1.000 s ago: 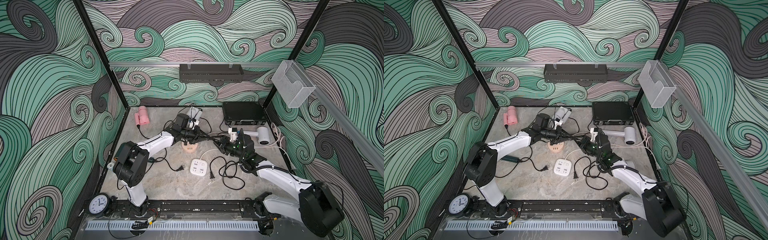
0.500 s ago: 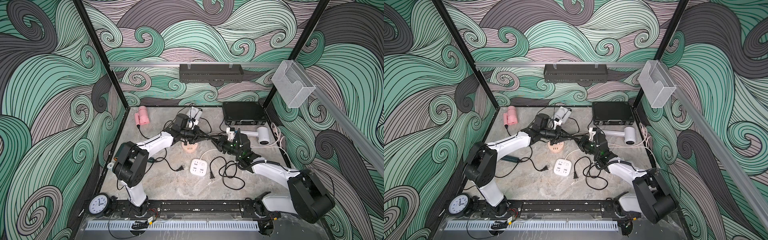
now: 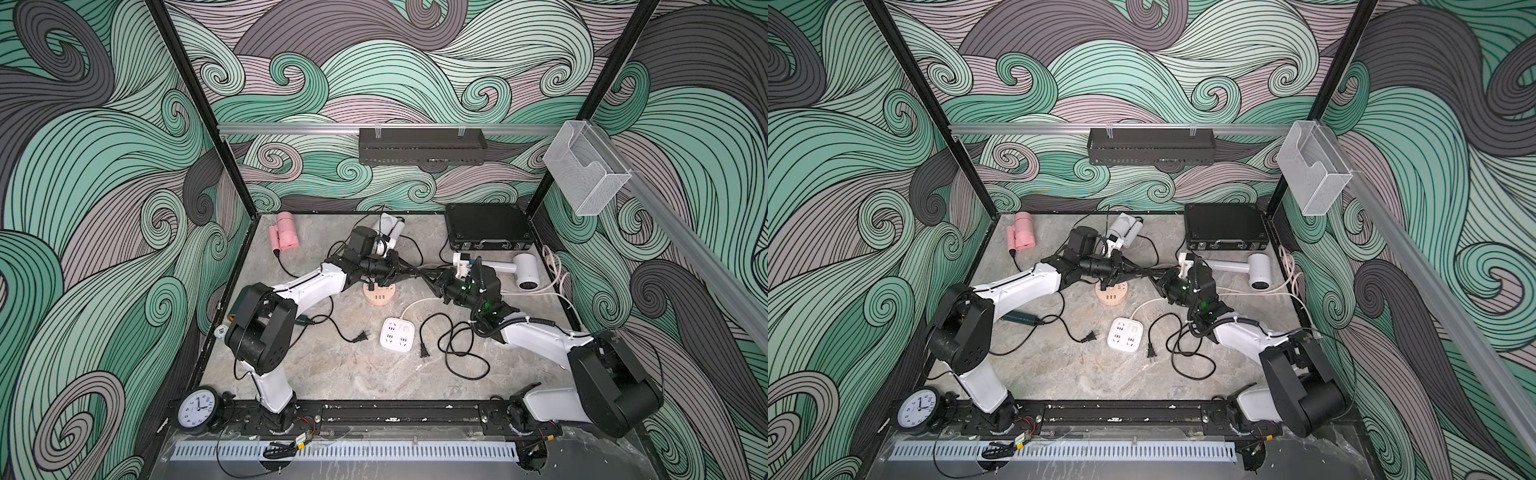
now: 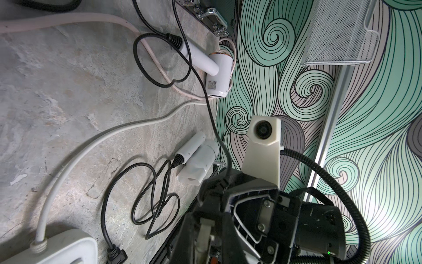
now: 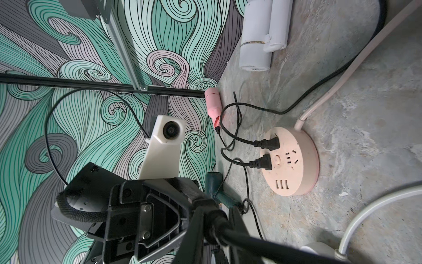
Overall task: Charge the blow dryers
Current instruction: Pick up the plug from the center of the board.
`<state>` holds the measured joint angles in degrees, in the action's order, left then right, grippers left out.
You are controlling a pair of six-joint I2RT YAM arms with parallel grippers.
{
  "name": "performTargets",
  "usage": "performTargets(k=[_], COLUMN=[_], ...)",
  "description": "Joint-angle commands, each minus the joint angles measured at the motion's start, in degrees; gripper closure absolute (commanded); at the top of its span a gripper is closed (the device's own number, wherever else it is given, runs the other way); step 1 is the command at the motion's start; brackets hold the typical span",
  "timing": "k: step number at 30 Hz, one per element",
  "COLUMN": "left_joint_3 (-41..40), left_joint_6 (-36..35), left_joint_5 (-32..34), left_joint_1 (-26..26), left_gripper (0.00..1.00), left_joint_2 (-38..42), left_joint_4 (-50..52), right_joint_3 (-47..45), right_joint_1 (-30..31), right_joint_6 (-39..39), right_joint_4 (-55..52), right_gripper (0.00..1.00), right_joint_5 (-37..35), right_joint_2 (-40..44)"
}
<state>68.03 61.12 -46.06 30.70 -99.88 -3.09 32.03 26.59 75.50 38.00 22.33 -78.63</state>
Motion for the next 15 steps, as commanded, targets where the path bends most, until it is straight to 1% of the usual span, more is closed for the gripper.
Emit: performTargets(k=[1, 4, 7, 10, 13, 15], left_joint_3=[-0.4, 0.1, 1.4, 2.8, 5.0, 5.7], left_joint_6=[-0.1, -0.7, -2.2, -3.3, -6.3, -8.3], left_joint_5=[-1.5, -1.5, -1.7, -1.9, -2.1, -1.8], left_joint_1=[0.3, 0.3, 0.0, -0.4, -1.5, -2.9], left_gripper=[0.97, 0.96, 0.90, 0.79, 0.63, 0.58], left_joint_2=[1.8, 1.7, 1.4, 1.0, 1.0, 2.0], left_joint_4=[-0.6, 0.5, 2.7, 4.3, 8.8, 11.5], right_joint_3=[1.5, 2.1, 3.6, 5.2, 6.0, 6.3], right_joint_1=[0.0, 0.0, 0.1, 0.0, 0.0, 0.0], right_joint_6=[0.1, -2.2, -5.5, -8.6, -10.9, -12.4], right_joint_4=[1.7, -1.6, -6.7, -11.1, -14.6, -16.6], right_gripper=[0.86, 0.92, 0.94, 0.94, 0.95, 0.95], right_joint_5=[0.4, 0.0, -0.3, -0.9, -2.2, -2.9], right_joint_2=[0.3, 1.7, 3.2, 4.9, 6.1, 6.6])
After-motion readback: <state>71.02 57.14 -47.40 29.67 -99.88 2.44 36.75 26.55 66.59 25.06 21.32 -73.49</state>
